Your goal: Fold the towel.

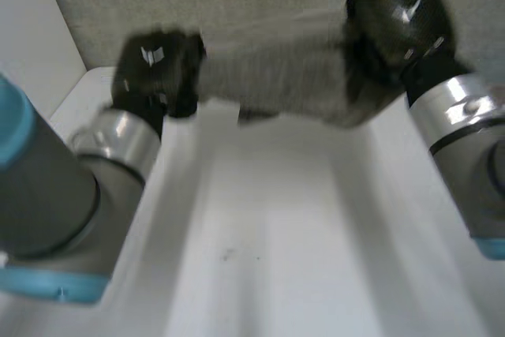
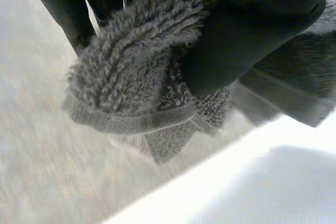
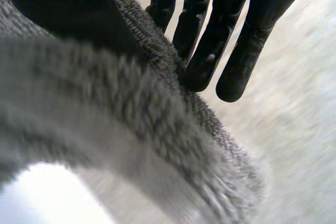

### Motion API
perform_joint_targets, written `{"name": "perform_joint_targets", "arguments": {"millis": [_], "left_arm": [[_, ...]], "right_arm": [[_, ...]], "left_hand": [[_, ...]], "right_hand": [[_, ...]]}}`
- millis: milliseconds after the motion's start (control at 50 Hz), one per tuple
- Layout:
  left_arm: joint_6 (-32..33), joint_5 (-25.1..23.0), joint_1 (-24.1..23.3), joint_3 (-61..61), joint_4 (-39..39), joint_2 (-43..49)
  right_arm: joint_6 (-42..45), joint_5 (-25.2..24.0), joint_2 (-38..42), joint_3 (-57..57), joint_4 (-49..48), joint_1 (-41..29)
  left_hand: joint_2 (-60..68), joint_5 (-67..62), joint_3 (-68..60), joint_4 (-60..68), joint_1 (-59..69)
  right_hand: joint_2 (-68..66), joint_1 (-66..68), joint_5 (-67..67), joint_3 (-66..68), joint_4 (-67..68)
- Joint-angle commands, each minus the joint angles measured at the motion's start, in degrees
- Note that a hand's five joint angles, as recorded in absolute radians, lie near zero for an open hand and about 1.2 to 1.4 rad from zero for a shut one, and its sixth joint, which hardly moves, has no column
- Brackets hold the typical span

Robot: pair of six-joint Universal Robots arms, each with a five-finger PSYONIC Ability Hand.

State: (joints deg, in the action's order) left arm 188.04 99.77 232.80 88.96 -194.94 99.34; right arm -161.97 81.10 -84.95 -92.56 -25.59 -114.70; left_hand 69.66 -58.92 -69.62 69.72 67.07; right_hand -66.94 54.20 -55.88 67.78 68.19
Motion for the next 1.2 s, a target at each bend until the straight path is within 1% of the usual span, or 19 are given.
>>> {"name": "perform_joint_targets", "arguments": {"millis": [20, 100, 180, 200, 220, 260, 300, 340, 360, 380, 440, 540, 720, 760, 800, 860, 900, 960, 1200], "left_arm": [[2.6, -0.37, -0.86, 14.31, -0.26, 4.37], [2.34, -0.28, -2.35, 18.17, -0.09, 8.93], [2.34, -0.1, -3.85, 18.97, 0.35, 9.73], [2.34, -0.1, -4.37, 19.05, 0.44, 9.65], [2.34, -0.19, -4.55, 19.05, 0.44, 9.12], [2.34, -0.28, -4.73, 18.97, 0.44, 8.59], [2.34, -0.19, -4.82, 18.79, 0.44, 7.8], [2.6, -0.28, -4.9, 18.7, 0.53, 5.44], [2.6, -0.28, -4.9, 18.7, 0.53, 5.43], [2.69, -0.19, -5.08, 18.7, 0.53, 4.56], [2.86, -0.1, -5.52, 18.79, 0.79, 3.15], [2.95, -0.1, -5.69, 18.97, 1.05, 1.12], [3.04, -0.63, -4.99, 17.91, 1.85, -5.03], [2.86, -1.42, -4.55, 17.3, 1.85, -5.47], [2.69, -4.65, -3.33, 15.37, 1.93, -5.56], [2.42, -6.78, -2.53, 14.57, 2.02, -5.56], [2.07, -10.81, -1.04, 12.91, 2.46, -4.78], [1.11, -13.45, 0.71, 10.98, 3.51, -3.72], [1.28, -14.96, 6.87, 12.72, 9.05, 0.15]], "right_arm": [[2.7, -0.85, 12.59, -1.39, 15.89, -3.33], [8.05, -1.03, 17.53, -2.71, 22.23, -2.98], [9.13, -0.85, 18.24, -2.98, 23.39, -2.72], [8.95, -0.77, 17.89, -2.98, 23.48, -2.63], [8.95, -0.77, 17.89, -2.98, 23.48, -2.63], [8.25, -0.68, 17.37, -3.33, 23.3, -2.63], [7.2, -0.68, 16.49, -3.68, 23.04, -2.54], [5.7, -0.68, 14.73, -4.03, 22.6, -2.37], [4.05, -0.68, 12.81, -4.64, 21.82, -1.93], [4.03, -0.68, 12.79, -4.65, 21.81, -1.93], [0.95, -0.77, 9.72, -6.76, 19.79, 0.09], [-0.98, -1.03, 5.59, -11.05, 15.93, 3.34], [-1.07, -1.73, 5.15, -13.08, 16.01, 8.18], [-1.07, -2.26, 5.15, -13.17, 16.18, 9.06], [-1.07, -3.75, 5.23, -13.26, 16.45, 10.63], [-1.42, -5.07, 5.32, -13.26, 16.71, 11.08], [-1.51, -5.25, 5.41, -13.26, 16.97, 11.08], [-1.42, -5.42, 5.41, -13.35, 18.02, 11.08], [-0.89, -8.58, 5.15, -13.35, 22.86, 11.17]], "left_hand": [[10.34, -11.08, -10.38, 10.28, 12.93], [10.34, -11.08, -10.38, 10.28, 12.93], [10.34, -11.08, -10.38, 10.28, 12.93], [10.34, -11.08, -10.38, 10.28, 12.93], [7.7, -8.44, -7.74, 7.64, 10.29], [4.84, -5.58, -4.88, 4.78, 7.43], [0.44, -1.18, -0.48, 0.38, 3.03], [-19.29, 18.55, 19.25, -19.35, -16.7], [-19.41, 18.67, 19.37, -19.47, -16.82], [-29.4, 28.66, 29.36, -29.46, -26.81], [-33.36, 32.62, 33.32, -33.42, -30.77], [-36.06, 35.32, 36.02, -36.12, -33.47], [-39.76, 39.01, 39.72, -39.82, -37.17], [-41.28, 40.53, 41.24, -41.34, -38.69], [-41.62, 40.87, 41.58, -41.68, -39.03], [-41.62, 40.87, 41.57, -41.67, -39.02], [-41.62, 40.87, 41.57, -41.67, -39.02], [-41.78, 41.04, 41.74, -41.84, -39.19], [-41.62, 40.87, 41.57, -41.67, -39.02]], "right_hand": [[-13.06, 25.8, -14.12, 12.22, 11.81], [-13.06, 25.8, -14.12, 12.22, 11.81], [-13.06, 25.8, -14.12, 12.22, 11.81], [-4.3, 17.03, -5.35, 3.45, 3.04], [-4.21, 16.94, -5.26, 3.36, 2.95], [35.64, -22.91, 34.59, -36.49, -36.9], [41.82, -29.09, 40.77, -42.67, -43.08], [42.72, -29.99, 41.67, -43.57, -43.98], [43.22, -30.49, 42.17, -44.07, -44.48], [43.23, -30.49, 42.17, -44.07, -44.48], [43.4, -30.66, 42.34, -44.24, -44.65], [43.23, -30.49, 42.17, -44.07, -44.48], [43.06, -30.32, 42.0, -43.91, -44.31], [43.06, -30.32, 42.0, -43.91, -44.31], [43.06, -30.32, 42.0, -43.91, -44.31], [43.06, -30.32, 42.0, -43.91, -44.31], [43.06, -30.32, 42.0, -43.91, -44.31], [43.06, -30.32, 42.0, -43.91, -44.31], [42.89, -30.16, 41.84, -43.74, -44.15]]}}
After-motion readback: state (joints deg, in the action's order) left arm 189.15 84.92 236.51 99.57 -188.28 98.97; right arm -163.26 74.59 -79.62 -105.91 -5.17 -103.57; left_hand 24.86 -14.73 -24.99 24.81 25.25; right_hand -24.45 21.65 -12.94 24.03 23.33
